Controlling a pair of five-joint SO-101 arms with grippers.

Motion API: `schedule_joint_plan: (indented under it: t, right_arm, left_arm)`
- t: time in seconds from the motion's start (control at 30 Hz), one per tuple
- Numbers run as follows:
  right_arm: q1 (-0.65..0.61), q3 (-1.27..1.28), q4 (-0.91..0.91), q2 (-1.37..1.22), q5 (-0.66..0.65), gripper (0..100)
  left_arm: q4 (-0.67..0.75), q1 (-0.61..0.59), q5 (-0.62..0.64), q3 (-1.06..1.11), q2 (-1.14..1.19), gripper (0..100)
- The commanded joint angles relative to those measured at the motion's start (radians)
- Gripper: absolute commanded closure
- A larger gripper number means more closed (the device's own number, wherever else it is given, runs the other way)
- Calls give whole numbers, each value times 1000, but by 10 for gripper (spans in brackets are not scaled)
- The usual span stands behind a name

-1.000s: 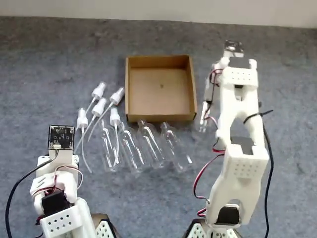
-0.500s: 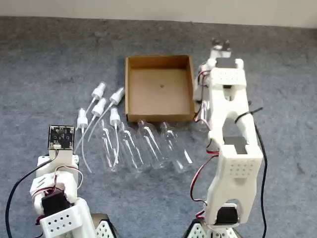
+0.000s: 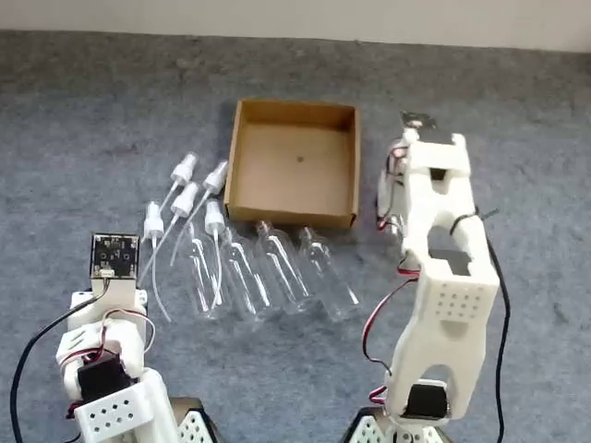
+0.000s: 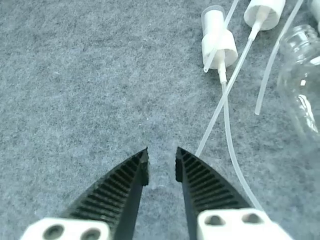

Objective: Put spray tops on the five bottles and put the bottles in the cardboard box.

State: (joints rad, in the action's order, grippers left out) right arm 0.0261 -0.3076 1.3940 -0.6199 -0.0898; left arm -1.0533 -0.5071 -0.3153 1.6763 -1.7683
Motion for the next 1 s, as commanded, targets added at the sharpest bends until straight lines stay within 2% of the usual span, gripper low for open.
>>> schedule_joint_plan:
  t: [0.0,0.2,0.3,0.4,0.5,0.63,0.77,0.97]
  right_arm:
    - [84,8,67,139,-104,996]
    - [147,278,45,390,-235,995]
    - [162,536,-117,559,-265,995]
    - [160,800,-302,713,-269,995]
    - [156,1013,-412,809,-262,994]
    - [160,1099,-476,851,-262,994]
    - [154,1110,-521,851,-261,992]
    - [153,1122,-568,851,-187,992]
  left_arm:
    - [-3,18,-5,21,12,931]
    - [-2,18,-5,21,2,930]
    - [2,12,-6,15,1,930]
    - [-5,42,-94,-16,12,929]
    - [-66,88,-127,-105,13,929]
    - [-140,96,-143,-302,68,929]
    - [-216,134,-196,-558,357,929]
    - [-327,208,-210,-1041,992,929]
